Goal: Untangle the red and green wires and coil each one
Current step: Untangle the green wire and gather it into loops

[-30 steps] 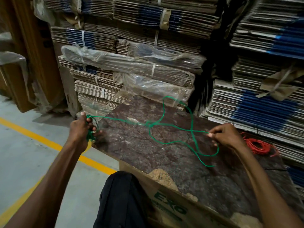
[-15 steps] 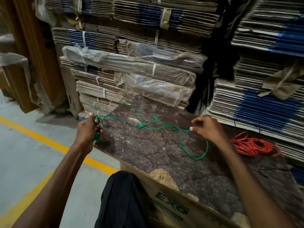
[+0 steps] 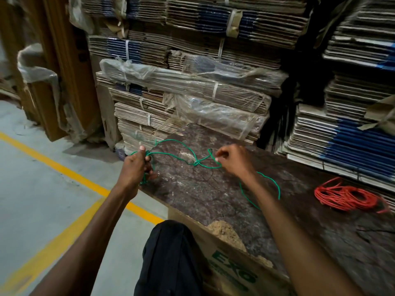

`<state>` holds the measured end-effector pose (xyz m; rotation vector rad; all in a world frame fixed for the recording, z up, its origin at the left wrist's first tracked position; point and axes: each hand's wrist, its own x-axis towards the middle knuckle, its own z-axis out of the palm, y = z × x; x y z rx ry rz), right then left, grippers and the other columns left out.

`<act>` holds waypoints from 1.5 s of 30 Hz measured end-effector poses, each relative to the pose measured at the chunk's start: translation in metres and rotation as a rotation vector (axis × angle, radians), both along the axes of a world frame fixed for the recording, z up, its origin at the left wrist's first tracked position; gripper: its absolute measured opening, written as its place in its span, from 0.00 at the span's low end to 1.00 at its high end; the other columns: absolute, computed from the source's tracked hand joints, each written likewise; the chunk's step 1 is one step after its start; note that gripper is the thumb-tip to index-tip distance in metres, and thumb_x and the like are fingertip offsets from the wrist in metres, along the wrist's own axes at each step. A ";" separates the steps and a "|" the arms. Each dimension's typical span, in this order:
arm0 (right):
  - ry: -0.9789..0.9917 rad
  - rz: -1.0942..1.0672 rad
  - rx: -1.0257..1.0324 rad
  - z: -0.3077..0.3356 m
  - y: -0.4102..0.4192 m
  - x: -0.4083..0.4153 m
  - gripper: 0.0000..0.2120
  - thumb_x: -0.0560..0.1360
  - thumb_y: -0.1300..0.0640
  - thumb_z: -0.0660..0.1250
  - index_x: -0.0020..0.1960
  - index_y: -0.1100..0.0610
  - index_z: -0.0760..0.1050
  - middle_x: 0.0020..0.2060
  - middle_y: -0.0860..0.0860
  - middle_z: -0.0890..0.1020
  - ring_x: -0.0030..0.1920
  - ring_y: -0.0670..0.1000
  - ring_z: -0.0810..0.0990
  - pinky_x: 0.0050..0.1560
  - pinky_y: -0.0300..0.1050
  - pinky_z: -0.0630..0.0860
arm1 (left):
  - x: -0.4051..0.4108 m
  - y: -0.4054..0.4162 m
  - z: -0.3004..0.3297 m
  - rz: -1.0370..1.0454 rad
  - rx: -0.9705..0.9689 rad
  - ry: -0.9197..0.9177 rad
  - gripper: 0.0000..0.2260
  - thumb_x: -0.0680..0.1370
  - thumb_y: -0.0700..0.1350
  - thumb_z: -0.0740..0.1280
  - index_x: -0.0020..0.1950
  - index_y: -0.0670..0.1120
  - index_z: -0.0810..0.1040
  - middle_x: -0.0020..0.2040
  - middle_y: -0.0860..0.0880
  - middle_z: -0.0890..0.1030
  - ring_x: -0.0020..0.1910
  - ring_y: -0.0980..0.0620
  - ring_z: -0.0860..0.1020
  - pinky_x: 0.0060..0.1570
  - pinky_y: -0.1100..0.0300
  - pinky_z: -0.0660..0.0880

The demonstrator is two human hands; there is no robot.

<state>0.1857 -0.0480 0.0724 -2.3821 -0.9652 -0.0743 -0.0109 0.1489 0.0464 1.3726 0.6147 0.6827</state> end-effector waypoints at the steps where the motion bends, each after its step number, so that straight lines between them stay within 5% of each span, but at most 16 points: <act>1: 0.063 0.043 -0.111 -0.004 0.004 0.003 0.08 0.71 0.55 0.74 0.50 0.53 0.84 0.45 0.52 0.86 0.47 0.52 0.84 0.45 0.42 0.77 | 0.000 0.000 -0.001 -0.003 0.022 0.010 0.20 0.83 0.56 0.55 0.36 0.45 0.68 0.25 0.52 0.65 0.27 0.52 0.69 0.34 0.57 0.75; 4: 0.083 0.111 -0.252 -0.016 0.017 0.001 0.15 0.70 0.51 0.75 0.55 0.52 0.83 0.47 0.52 0.86 0.47 0.49 0.83 0.41 0.39 0.70 | 0.000 -0.001 -0.002 -0.025 0.048 0.025 0.21 0.83 0.57 0.55 0.37 0.45 0.68 0.26 0.51 0.65 0.27 0.52 0.68 0.37 0.55 0.73; 9: -0.016 0.032 -0.276 -0.034 0.027 -0.007 0.17 0.71 0.41 0.70 0.58 0.44 0.79 0.52 0.53 0.84 0.55 0.57 0.81 0.49 0.48 0.76 | 0.002 -0.008 0.001 0.004 0.111 0.041 0.21 0.84 0.55 0.54 0.36 0.45 0.68 0.27 0.49 0.65 0.24 0.55 0.69 0.28 0.65 0.69; 14: -0.065 -0.061 -0.268 -0.039 0.017 -0.003 0.09 0.74 0.50 0.68 0.50 0.53 0.81 0.51 0.56 0.84 0.54 0.59 0.81 0.48 0.48 0.75 | 0.001 0.002 0.000 0.019 0.055 0.032 0.21 0.83 0.57 0.55 0.35 0.45 0.69 0.23 0.54 0.67 0.27 0.51 0.70 0.34 0.57 0.69; 18: -0.138 -0.164 -0.389 -0.033 -0.016 0.012 0.10 0.74 0.54 0.65 0.53 0.54 0.78 0.55 0.55 0.81 0.58 0.59 0.79 0.54 0.49 0.74 | 0.000 0.007 0.001 0.065 -0.054 -0.012 0.20 0.83 0.56 0.55 0.36 0.46 0.68 0.25 0.51 0.66 0.25 0.52 0.69 0.27 0.63 0.70; 24: -0.133 -0.420 -0.447 -0.023 -0.090 0.054 0.11 0.74 0.55 0.66 0.56 0.54 0.77 0.57 0.56 0.80 0.59 0.60 0.79 0.54 0.50 0.75 | -0.009 0.019 0.001 0.098 -0.199 -0.098 0.20 0.84 0.56 0.55 0.36 0.46 0.68 0.28 0.50 0.66 0.25 0.53 0.68 0.40 0.49 0.75; 30: -0.054 -0.605 -0.428 -0.019 -0.129 0.072 0.14 0.73 0.55 0.67 0.57 0.58 0.79 0.58 0.60 0.80 0.58 0.63 0.79 0.53 0.51 0.76 | -0.011 0.020 0.006 0.117 -0.193 -0.099 0.19 0.84 0.56 0.54 0.37 0.47 0.68 0.27 0.51 0.66 0.23 0.54 0.69 0.41 0.49 0.75; 35: -0.120 -0.490 -0.206 -0.011 -0.106 0.058 0.10 0.73 0.55 0.66 0.52 0.56 0.80 0.54 0.59 0.82 0.55 0.62 0.80 0.51 0.51 0.77 | -0.009 0.014 0.005 0.090 -0.130 -0.066 0.20 0.83 0.56 0.55 0.36 0.46 0.68 0.28 0.50 0.67 0.27 0.51 0.69 0.39 0.52 0.72; 40: -0.248 -0.132 0.048 0.005 -0.049 0.031 0.10 0.73 0.59 0.68 0.53 0.53 0.81 0.51 0.54 0.83 0.53 0.58 0.80 0.50 0.48 0.75 | -0.007 0.000 0.008 0.035 -0.071 -0.039 0.20 0.83 0.56 0.55 0.36 0.46 0.67 0.29 0.49 0.65 0.25 0.53 0.69 0.28 0.61 0.75; 45: -0.125 0.140 -0.245 -0.001 -0.003 0.012 0.17 0.73 0.59 0.69 0.60 0.49 0.80 0.58 0.52 0.82 0.61 0.55 0.78 0.57 0.46 0.74 | -0.005 -0.006 0.007 0.001 -0.059 -0.026 0.20 0.83 0.56 0.55 0.36 0.45 0.67 0.24 0.52 0.65 0.25 0.52 0.69 0.25 0.64 0.73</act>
